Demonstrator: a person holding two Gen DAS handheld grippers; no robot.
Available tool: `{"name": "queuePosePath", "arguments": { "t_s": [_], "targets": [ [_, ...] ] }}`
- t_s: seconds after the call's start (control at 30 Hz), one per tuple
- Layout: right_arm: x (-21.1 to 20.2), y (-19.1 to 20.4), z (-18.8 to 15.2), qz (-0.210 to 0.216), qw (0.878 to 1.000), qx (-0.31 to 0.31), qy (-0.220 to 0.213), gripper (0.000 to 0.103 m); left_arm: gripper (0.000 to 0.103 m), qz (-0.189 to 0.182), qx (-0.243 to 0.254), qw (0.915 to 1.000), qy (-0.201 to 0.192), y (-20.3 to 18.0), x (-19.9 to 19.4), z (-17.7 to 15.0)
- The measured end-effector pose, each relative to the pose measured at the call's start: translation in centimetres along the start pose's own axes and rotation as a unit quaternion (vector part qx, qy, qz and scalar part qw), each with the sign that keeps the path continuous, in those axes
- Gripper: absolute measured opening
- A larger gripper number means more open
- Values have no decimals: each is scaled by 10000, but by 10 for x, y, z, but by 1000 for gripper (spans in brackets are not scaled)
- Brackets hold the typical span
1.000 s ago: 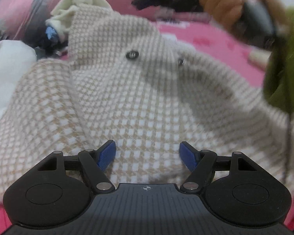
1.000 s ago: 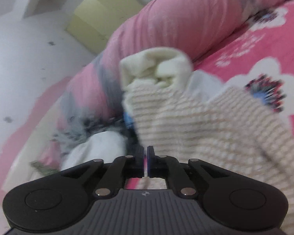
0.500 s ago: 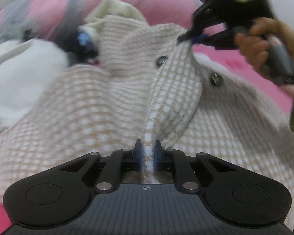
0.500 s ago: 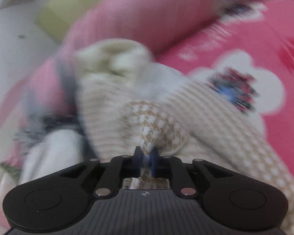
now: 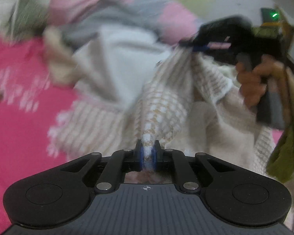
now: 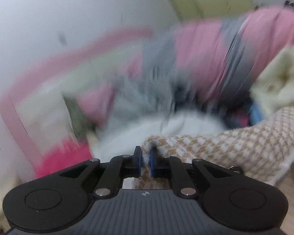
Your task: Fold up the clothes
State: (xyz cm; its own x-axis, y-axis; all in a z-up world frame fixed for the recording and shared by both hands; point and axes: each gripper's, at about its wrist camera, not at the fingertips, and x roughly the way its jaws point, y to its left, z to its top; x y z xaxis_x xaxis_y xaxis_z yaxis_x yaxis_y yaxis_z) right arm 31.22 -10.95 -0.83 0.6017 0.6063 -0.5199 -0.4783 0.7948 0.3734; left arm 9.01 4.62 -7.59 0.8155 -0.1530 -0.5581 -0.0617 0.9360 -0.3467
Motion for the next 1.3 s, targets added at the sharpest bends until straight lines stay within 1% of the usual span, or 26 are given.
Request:
{"name": "queuePosePath", "arguments": {
  "t_s": [0.07, 0.1, 0.17, 0.2, 0.23, 0.27, 0.33, 0.4, 0.43, 0.5, 0.57, 0.63, 0.7, 0.8, 0.87, 0.93, 0.97, 1.03, 1.07, 1.1, 1.13, 1.17, 1.2, 1.23, 1.27, 1.3],
  "targets": [
    [31, 14, -17, -436, 9969, -305, 584, 16, 11, -52, -287, 9995, 157, 12, 6, 0],
    [32, 21, -27, -566, 9949, -515, 660, 18, 12, -79, -303, 9994, 150, 13, 6, 0],
    [11, 33, -45, -624, 9926, -902, 512, 37, 17, -91, -273, 9995, 134, 13, 5, -2],
    [-8, 36, -53, -563, 9927, -1008, 347, 42, 23, -68, -231, 9996, 119, 13, 5, -3],
    [-29, 38, -59, -493, 9931, -1052, 154, 52, 24, -69, -203, 9997, 110, 14, 5, -3],
    [-52, 34, -64, -398, 9944, -975, -31, 55, 28, -70, -175, 9998, 102, 15, 5, -3],
    [-98, 23, -76, -187, 9965, -729, -376, 58, 33, -75, -116, 9999, 60, 15, 1, -3],
    [-137, 0, -88, -322, 9982, -290, -423, 61, 36, -115, -75, 9999, -29, 18, -8, -4],
    [-153, -13, -97, -514, 9980, -93, -351, 62, 38, -133, -53, 9999, -75, 19, -12, -4],
    [-182, -39, -117, -1001, 9946, 239, -113, 61, 47, -105, 42, 9997, -202, 23, -24, -5],
    [-202, -55, -137, -1337, 9896, 506, 136, 62, 49, -21, 212, 9991, -355, 25, -42, -9],
    [-224, -59, -158, -1433, 9868, 695, 303, 62, 53, 32, 368, 9981, -500, 28, -62, -13],
    [-242, -51, -174, -1372, 9870, 750, 367, 62, 55, -31, 455, 9974, -559, 31, -81, -19],
    [-236, -20, -182, -1307, 9888, 324, 648, 63, 55, -259, 546, 9969, -497, 33, -103, -30],
    [-220, 2, -182, -1624, 9831, -245, 808, 67, 55, -578, 625, 9959, -299, 29, -114, -42],
    [-203, 19, -183, -1981, 9722, -802, 958, 69, 55, -877, 701, 9936, -139, 21, -124, -54],
    [-191, 23, -184, -2104, 9675, -959, 1019, 69, 55, -1069, 758, 9913, -71, 14, -129, -61],
    [-166, 30, -184, -2318, 9586, -1217, 1123, 71, 55, -1522, 1001, 9833, 60, -4, -135, -74],
    [-151, 29, -183, -2377, 9555, -1248, 1220, 77, 59, -1747, 1126, 9781, 129, -14, -137, -80],
    [-137, 25, -185, -2488, 9504, -1262, 1373, 79, 63, -1962, 1311, 9715, 241, -25, -137, -85],
    [-125, 20, -189, -2636, 9434, -1293, 1540, 81, 65, -2038, 1503, 9668, 333, -36, -134, -91],
    [-120, 13, -193, -2675, 9430, -1184, 1587, 87, 70, -2101, 1697, 9619, 431, -48, -130, -97],
    [-120, 3, -196, -2655, 9460, -1002, 1570, 90, 71, -2003, 1924, 9587, 612, -59, -122, -103],
    [-120, -6, -199, -2634, 9486, -820, 1552, 91, 71, -1740, 2170, 9570, 819, -72, -112, -110],
    [-126, -10, -202, -2647, 9497, -718, 1509, 88, 71, -1605, 2334, 9547, 908, -80, -105, -114],
    [-136, -11, -206, -2678, 9502, -657, 1452, 78, 70, -1639, 2426, 9516, 940, -85, -100, -118]
  ]
}}
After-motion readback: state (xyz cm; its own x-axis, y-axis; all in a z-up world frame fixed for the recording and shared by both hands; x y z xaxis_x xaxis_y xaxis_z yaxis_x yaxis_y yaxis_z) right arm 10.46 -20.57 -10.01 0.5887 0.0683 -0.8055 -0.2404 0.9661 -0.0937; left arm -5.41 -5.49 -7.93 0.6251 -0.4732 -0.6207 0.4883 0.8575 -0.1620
